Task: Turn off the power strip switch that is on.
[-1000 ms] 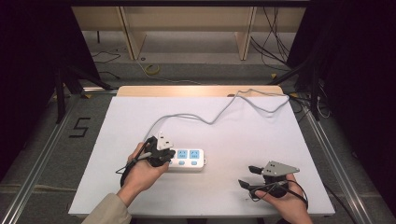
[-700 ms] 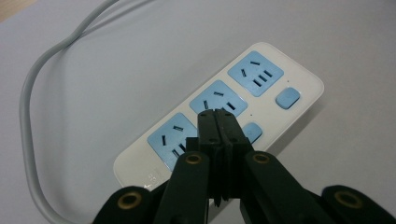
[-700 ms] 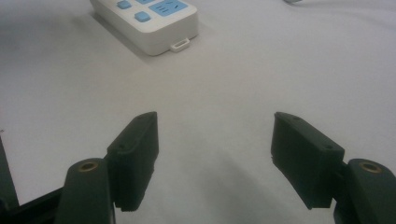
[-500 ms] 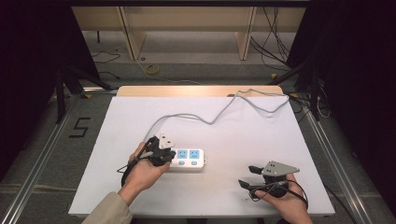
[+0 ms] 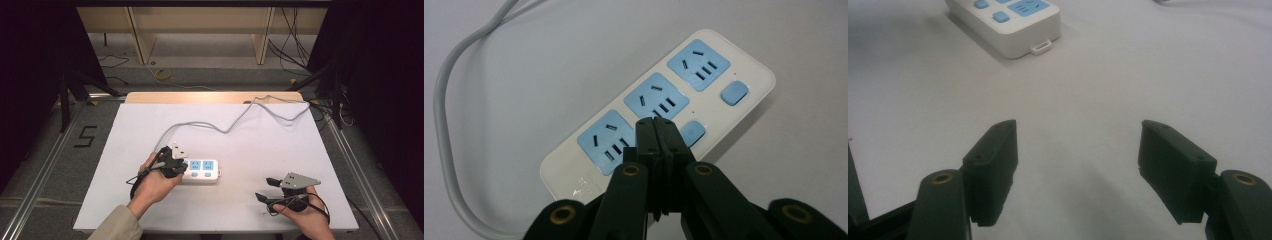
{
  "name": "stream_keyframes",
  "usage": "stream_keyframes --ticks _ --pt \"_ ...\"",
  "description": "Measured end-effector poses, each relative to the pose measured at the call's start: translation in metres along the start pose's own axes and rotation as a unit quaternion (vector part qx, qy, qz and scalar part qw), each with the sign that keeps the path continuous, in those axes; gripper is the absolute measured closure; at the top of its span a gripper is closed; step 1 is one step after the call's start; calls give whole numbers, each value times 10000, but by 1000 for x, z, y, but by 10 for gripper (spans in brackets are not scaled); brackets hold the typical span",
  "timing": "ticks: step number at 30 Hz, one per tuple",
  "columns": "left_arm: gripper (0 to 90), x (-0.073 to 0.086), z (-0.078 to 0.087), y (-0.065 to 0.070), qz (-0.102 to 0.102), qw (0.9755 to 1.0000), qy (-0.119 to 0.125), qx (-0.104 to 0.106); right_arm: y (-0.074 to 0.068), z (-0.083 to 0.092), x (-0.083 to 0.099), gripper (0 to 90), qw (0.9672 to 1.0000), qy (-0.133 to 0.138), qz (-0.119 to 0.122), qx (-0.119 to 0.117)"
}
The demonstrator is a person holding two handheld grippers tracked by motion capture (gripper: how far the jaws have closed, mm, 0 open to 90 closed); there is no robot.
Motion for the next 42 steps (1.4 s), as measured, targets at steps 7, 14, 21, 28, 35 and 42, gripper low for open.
stream_keyframes --ticks 7,14,21,28,35,42 --pt "895 2 -2 0 11 9999 -115 47 0 0 0 331 10000 -12 -1 -3" --pt "895 6 -5 1 19 9995 -291 87 0 0 0 331 10000 -16 -5 -13" --pt "895 8 -8 0 22 9992 -390 88 0 0 1 331 10000 -23 1 -10" --pt "895 10 -10 -1 11 9986 -508 110 0 0 1 331 10000 -34 3 -14" --pt "895 12 -14 -2 -13 9981 -615 83 0 0 1 331 10000 -41 12 -17" --pt "895 13 -16 -2 -17 9976 -681 97 -1 -1 1 331 10000 -39 11 -22"
Point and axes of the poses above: each handheld gripper's, and its own axes: z roughly backward along the jaws, x roughly out of its underside, y roughly to its right, the point moved 9 cm from there along -z, roughly forward along the jaws, and after that the axes turned 10 degrees about -z, right-handed, at the moved point
